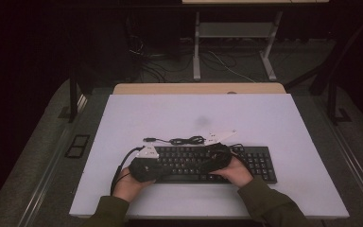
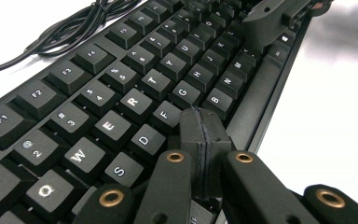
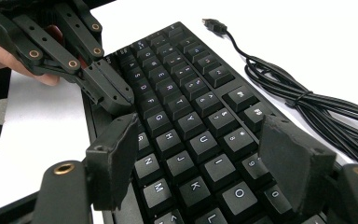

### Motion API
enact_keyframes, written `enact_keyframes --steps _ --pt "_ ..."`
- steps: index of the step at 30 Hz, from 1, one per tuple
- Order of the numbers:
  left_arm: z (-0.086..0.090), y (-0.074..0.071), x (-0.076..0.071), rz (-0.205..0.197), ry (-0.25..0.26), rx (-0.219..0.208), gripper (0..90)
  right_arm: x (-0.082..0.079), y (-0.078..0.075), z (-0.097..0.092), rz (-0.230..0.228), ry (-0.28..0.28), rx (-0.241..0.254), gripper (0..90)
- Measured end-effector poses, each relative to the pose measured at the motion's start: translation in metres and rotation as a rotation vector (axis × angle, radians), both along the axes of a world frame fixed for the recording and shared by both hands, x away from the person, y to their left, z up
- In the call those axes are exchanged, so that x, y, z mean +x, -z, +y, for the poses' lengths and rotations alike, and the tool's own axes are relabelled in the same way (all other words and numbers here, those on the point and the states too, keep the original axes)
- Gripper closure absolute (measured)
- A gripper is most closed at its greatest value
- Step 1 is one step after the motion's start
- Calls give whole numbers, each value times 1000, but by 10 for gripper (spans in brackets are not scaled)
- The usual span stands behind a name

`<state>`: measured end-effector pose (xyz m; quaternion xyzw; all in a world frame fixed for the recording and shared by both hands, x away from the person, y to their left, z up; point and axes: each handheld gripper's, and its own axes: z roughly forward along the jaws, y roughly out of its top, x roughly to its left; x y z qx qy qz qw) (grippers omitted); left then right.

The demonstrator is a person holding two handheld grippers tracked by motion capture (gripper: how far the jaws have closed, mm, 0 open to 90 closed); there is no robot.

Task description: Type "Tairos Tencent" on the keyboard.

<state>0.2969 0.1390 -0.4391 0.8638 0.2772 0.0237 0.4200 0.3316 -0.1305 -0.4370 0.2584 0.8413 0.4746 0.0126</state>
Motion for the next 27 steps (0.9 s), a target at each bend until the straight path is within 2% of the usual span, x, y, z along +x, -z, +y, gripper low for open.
enact_keyframes --steps 7,27 --pt "0 -1 0 -6 3 5 892 0 -1 0 0 2 2 284" --pt "2 -8 0 -24 -8 -14 892 -1 -2 -1 -2 3 1 283"
